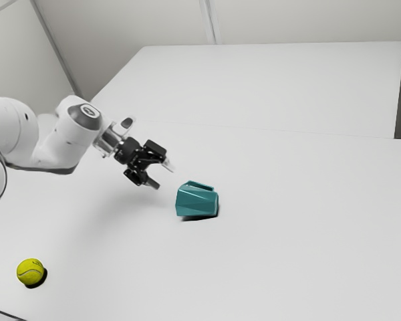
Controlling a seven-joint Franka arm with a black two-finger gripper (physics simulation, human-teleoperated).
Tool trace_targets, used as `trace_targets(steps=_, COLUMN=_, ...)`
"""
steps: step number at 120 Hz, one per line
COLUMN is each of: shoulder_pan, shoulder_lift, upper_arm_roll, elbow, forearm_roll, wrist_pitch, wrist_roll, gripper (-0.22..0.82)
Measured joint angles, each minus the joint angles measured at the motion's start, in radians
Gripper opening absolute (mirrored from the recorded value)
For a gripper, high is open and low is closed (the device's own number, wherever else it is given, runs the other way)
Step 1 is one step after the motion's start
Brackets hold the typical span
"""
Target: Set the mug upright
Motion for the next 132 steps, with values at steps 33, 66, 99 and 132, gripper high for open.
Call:
trace_targets(steps=33, shoulder_pan=-0.005, shoulder_lift=0.014, upper_arm_roll=-0.03, elbow=-0.046, forearm_roll=-0.081, wrist_pitch=0.011, wrist_roll=0.159, gripper=0.6)
trace_targets(steps=66, shoulder_pan=-0.002, shoulder_lift=0.048, upper_arm_roll=-0.056, elbow=-0.05, forearm_roll=-0.144, wrist_pitch=-0.012, wrist_roll=0.261, gripper=0.6)
trace_targets(steps=99, shoulder_pan=0.002, shoulder_lift=0.08, upper_arm_roll=-0.056, elbow=-0.051, forearm_roll=-0.214, wrist_pitch=-0.045, wrist_roll=0.344, gripper=0.51)
trace_targets(steps=132, shoulder_pan=0.002, shoulder_lift=0.085, upper_arm_roll=-0.066, elbow=-0.058, forearm_roll=-0.237, wrist_pitch=-0.055, wrist_roll=0.411, gripper=0.19)
